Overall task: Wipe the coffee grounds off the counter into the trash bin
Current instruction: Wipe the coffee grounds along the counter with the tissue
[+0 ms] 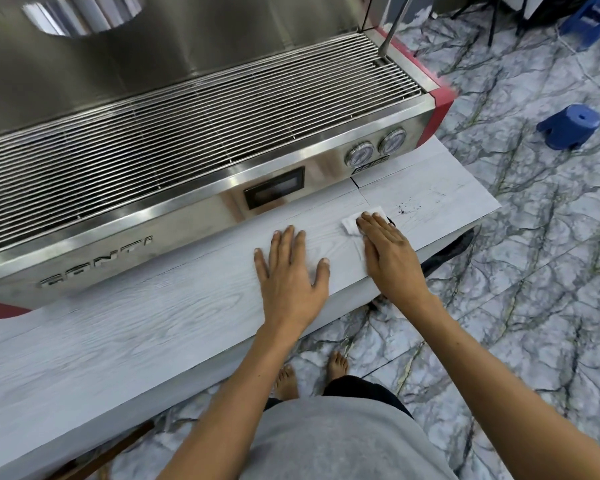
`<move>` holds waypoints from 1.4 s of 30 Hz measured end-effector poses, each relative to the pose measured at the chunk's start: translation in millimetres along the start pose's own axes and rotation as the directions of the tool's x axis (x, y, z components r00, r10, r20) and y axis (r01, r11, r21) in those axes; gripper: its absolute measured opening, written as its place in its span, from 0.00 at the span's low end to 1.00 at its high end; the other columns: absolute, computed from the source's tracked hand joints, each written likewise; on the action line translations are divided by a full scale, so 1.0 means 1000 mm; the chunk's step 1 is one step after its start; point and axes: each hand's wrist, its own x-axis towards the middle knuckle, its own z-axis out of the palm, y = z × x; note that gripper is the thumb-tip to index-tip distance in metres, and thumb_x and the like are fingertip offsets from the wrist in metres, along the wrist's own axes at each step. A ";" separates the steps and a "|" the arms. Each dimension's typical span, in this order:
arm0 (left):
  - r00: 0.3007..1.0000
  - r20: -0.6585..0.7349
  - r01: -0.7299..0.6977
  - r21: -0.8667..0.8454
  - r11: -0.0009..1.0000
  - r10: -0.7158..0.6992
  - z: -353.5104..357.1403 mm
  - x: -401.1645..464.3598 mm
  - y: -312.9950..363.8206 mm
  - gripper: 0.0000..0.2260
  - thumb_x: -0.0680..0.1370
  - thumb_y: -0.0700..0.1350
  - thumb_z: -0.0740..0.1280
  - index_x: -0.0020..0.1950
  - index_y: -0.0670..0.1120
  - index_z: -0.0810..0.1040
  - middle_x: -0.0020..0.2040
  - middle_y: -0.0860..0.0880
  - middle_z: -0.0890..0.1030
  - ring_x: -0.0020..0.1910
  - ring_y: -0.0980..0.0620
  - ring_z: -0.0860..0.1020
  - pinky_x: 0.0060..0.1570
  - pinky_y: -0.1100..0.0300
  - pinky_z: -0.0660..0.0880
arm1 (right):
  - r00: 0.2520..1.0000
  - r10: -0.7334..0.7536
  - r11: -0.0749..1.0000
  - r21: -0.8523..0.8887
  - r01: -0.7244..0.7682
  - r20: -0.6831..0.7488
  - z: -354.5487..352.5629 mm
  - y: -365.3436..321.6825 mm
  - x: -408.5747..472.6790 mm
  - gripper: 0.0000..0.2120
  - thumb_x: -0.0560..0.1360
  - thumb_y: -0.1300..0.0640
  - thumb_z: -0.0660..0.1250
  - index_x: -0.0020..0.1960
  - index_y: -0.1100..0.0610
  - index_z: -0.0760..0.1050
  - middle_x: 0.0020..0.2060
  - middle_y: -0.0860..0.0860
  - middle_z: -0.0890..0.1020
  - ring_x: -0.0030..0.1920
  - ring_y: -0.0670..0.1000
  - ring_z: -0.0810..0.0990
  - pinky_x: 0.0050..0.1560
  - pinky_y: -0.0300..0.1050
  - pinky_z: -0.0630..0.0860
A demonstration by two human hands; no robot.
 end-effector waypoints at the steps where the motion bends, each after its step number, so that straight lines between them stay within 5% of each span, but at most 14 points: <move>1: 1.000 -0.008 0.003 0.002 1.000 -0.003 0.002 0.004 0.003 0.29 0.82 0.58 0.55 0.80 0.47 0.58 0.82 0.50 0.53 0.80 0.53 0.45 0.77 0.45 0.37 | 1.000 0.001 1.000 0.002 -0.001 0.005 -0.001 0.002 0.001 0.20 0.80 0.56 0.52 0.68 0.61 0.72 0.68 0.56 0.74 0.71 0.54 0.69 0.69 0.55 0.68; 13: 0.994 -0.109 0.018 0.117 0.993 -0.006 0.021 0.013 0.017 0.29 0.81 0.60 0.50 0.79 0.46 0.61 0.81 0.50 0.57 0.80 0.53 0.51 0.78 0.45 0.43 | 0.996 -0.085 0.988 0.129 0.086 -0.015 -0.021 0.011 -0.002 0.18 0.81 0.60 0.54 0.68 0.61 0.72 0.67 0.56 0.75 0.71 0.53 0.68 0.71 0.49 0.65; 18: 0.990 -0.144 0.024 0.086 0.996 -0.011 0.022 0.013 0.017 0.29 0.80 0.59 0.49 0.77 0.47 0.65 0.80 0.51 0.61 0.80 0.54 0.54 0.78 0.47 0.44 | 0.976 -0.203 0.977 0.086 0.196 0.084 -0.004 -0.007 -0.023 0.19 0.80 0.61 0.55 0.69 0.61 0.71 0.69 0.56 0.73 0.73 0.54 0.66 0.73 0.52 0.63; 27: 0.989 -0.144 0.032 0.057 0.998 -0.024 0.020 0.012 0.018 0.28 0.81 0.59 0.48 0.77 0.47 0.65 0.80 0.52 0.61 0.79 0.55 0.54 0.79 0.48 0.43 | 0.994 -0.087 0.996 -0.016 0.089 0.064 -0.004 0.009 -0.011 0.20 0.82 0.57 0.53 0.72 0.61 0.67 0.72 0.56 0.69 0.74 0.52 0.63 0.74 0.53 0.61; 42: 0.990 -0.140 0.028 0.064 0.998 -0.019 0.021 0.011 0.016 0.27 0.81 0.58 0.50 0.77 0.47 0.65 0.80 0.52 0.61 0.79 0.56 0.54 0.79 0.48 0.43 | 0.994 -0.100 0.995 -0.018 0.100 0.039 -0.006 0.021 -0.011 0.20 0.80 0.59 0.55 0.71 0.61 0.69 0.70 0.56 0.71 0.74 0.52 0.64 0.72 0.53 0.63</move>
